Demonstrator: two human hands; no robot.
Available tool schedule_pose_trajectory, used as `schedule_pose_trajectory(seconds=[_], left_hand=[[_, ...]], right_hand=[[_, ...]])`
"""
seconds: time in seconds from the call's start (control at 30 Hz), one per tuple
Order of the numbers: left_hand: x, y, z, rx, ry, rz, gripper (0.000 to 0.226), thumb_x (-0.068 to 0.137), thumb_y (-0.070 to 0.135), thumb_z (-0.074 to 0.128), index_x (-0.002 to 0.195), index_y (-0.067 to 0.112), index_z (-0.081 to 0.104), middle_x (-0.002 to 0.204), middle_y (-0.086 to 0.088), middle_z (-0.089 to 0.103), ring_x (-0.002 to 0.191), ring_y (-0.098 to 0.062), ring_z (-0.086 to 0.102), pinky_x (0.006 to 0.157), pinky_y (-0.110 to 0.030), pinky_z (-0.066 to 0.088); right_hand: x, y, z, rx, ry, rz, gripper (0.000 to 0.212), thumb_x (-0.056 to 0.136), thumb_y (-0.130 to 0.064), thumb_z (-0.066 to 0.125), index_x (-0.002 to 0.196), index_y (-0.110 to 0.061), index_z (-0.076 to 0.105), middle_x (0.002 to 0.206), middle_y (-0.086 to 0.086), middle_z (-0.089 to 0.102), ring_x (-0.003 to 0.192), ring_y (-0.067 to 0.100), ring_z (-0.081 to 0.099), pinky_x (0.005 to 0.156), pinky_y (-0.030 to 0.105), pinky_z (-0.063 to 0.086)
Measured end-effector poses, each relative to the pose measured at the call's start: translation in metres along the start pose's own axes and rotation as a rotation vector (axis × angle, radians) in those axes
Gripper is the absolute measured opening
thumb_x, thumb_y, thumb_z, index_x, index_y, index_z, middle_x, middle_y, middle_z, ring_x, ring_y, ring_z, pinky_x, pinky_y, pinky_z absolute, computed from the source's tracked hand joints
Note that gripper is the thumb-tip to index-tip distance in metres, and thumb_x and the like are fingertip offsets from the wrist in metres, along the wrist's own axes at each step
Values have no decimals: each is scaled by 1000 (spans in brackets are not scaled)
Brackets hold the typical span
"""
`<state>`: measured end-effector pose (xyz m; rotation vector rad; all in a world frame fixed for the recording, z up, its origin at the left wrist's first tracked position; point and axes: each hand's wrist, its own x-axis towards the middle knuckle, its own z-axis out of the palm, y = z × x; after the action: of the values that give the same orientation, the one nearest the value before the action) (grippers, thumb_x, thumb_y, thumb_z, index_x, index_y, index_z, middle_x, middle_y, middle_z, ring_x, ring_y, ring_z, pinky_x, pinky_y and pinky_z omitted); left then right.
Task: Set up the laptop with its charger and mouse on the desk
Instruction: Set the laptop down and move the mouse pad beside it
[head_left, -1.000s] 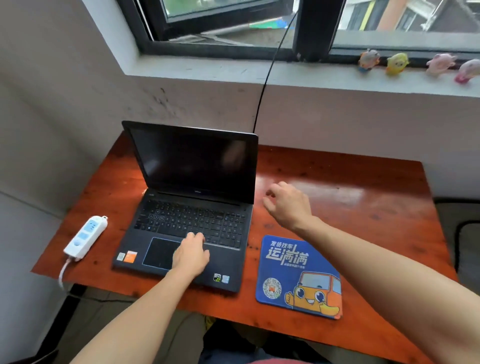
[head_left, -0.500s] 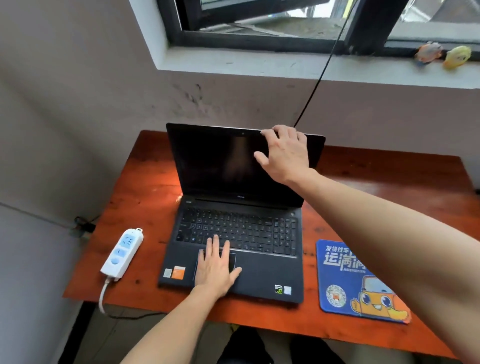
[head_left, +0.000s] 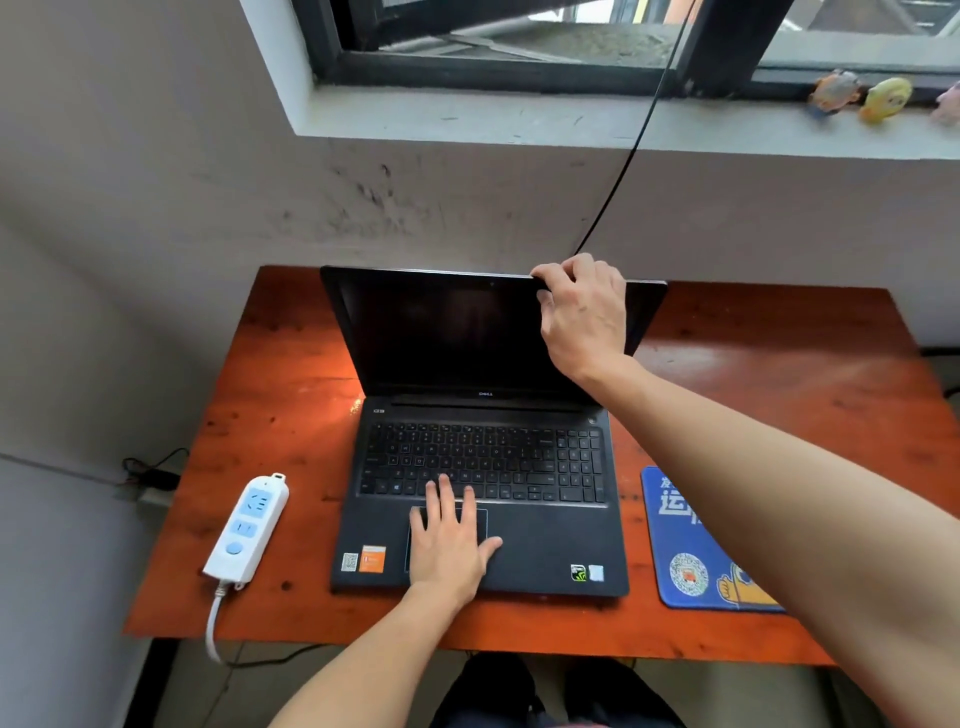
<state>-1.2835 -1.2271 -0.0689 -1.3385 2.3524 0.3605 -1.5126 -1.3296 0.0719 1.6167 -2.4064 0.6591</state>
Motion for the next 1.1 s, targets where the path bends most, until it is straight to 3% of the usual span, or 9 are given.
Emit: schedule_pose_trajectory(seconds=[0.33, 0.6, 0.7, 0.77, 0.9, 1.1], left_hand=[[2, 1, -2, -1, -18, 1, 80, 93, 63, 32, 153, 16, 5, 160, -19, -5, 148, -35, -3, 117, -50, 15], [6, -2, -19, -6, -76, 28, 72, 93, 49, 49, 149, 14, 20, 159, -18, 6, 146, -35, 7, 113, -46, 25], [2, -6, -30, -20, -59, 10, 57, 94, 42, 50, 141, 14, 34, 153, -17, 22, 139, -33, 26, 108, -43, 31], [-7, -8, -35, -37, -34, -41, 49, 94, 39, 49, 135, 14, 40, 143, -13, 35, 128, -29, 39, 101, -41, 37], [-36, -10, -39, -103, 12, -188, 41, 95, 37, 46, 129, 15, 45, 131, -9, 43, 120, -28, 46, 95, -41, 40], [-122, -4, -21, -368, 155, -524, 37, 95, 36, 47, 127, 17, 50, 129, -5, 46, 118, -26, 49, 92, -40, 44]], right_hand=[[-15, -1, 1, -12, 114, -13, 19, 85, -16, 64, 103, -20, 69, 92, 6, 59, 86, 28, 55, 92, 36, 33], [2, 7, -10, -31, -140, -75, 38, 90, -19, 54, 128, -20, 57, 109, 9, 58, 104, 32, 51, 102, 38, 28], [3, 6, -17, -58, -207, -108, 46, 88, -22, 56, 133, -19, 52, 116, 10, 57, 109, 32, 49, 103, 39, 29], [1, 3, -22, -58, -205, -190, 49, 85, -21, 59, 133, -16, 52, 121, 12, 56, 112, 33, 49, 102, 42, 32], [-15, -17, -27, 2, -188, -428, 45, 82, -17, 62, 127, -14, 59, 128, 15, 55, 118, 35, 49, 95, 47, 40], [-76, -62, -32, 74, -442, -779, 36, 90, -20, 51, 124, -13, 59, 119, 11, 58, 109, 32, 52, 81, 41, 47]])
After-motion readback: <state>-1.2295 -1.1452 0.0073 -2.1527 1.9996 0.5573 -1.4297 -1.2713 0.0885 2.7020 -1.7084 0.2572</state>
